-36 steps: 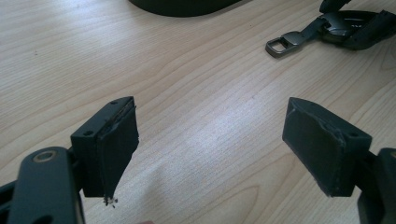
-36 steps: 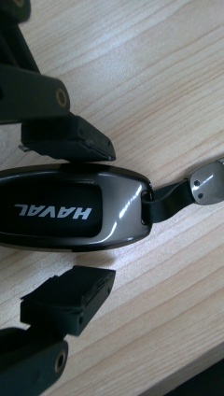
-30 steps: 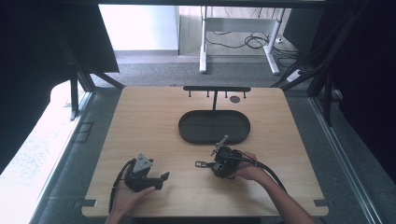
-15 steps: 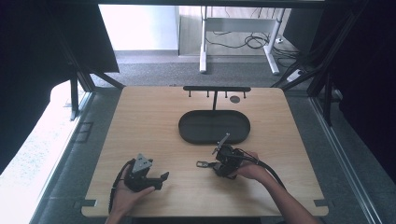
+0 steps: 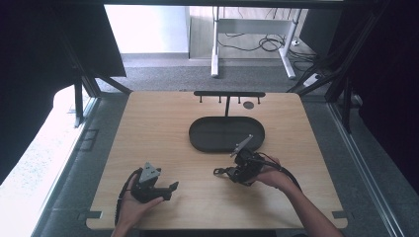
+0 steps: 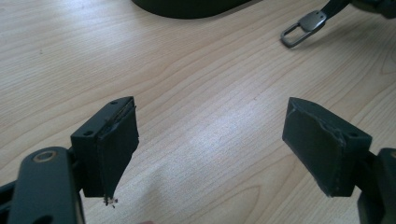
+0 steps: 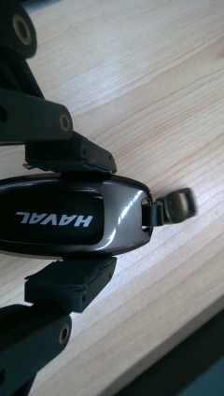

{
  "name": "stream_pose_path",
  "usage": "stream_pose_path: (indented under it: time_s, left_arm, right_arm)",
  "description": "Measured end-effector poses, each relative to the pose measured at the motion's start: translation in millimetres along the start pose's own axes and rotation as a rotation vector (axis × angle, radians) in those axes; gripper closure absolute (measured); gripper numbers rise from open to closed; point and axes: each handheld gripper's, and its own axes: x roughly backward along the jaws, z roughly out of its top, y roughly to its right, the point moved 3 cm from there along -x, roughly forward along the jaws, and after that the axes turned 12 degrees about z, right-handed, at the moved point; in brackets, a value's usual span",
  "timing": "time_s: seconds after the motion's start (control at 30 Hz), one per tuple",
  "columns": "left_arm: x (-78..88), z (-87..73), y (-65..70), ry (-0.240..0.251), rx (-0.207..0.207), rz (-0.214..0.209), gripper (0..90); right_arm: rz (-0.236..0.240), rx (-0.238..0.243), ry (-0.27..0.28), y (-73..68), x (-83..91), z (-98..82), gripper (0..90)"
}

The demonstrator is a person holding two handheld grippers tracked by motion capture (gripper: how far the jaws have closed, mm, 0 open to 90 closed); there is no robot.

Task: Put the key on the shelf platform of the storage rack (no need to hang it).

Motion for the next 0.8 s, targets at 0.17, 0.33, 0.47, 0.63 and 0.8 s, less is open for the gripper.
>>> stream_pose_path:
  time_s: [0.17,0.33,0.47,0.63,0.8]
  left_arm:
    - [0.5,0.2,-0.6,0.002,0.004,0.001,18.5]
    - [1.0,0.4,-1.1,0.005,0.007,0.0,18.5]
    - [1.2,0.5,-1.6,0.006,0.009,0.0,18.5]
    - [1.3,0.5,-1.9,0.006,0.011,0.0,18.5]
    - [0.9,0.4,-1.9,0.005,0.011,0.001,18.5]
  right_arm:
    - [-0.013,0.005,0.029,-2.4,15.3,2.7,49.2]
    - [-0.024,0.018,0.044,-4.4,26.1,6.4,49.2]
    - [-0.031,0.027,0.053,-5.6,31.0,9.3,49.2]
    - [-0.033,0.032,0.065,-6.3,36.0,13.3,49.3]
    - [-0.041,0.035,0.071,-4.4,40.9,17.1,49.3]
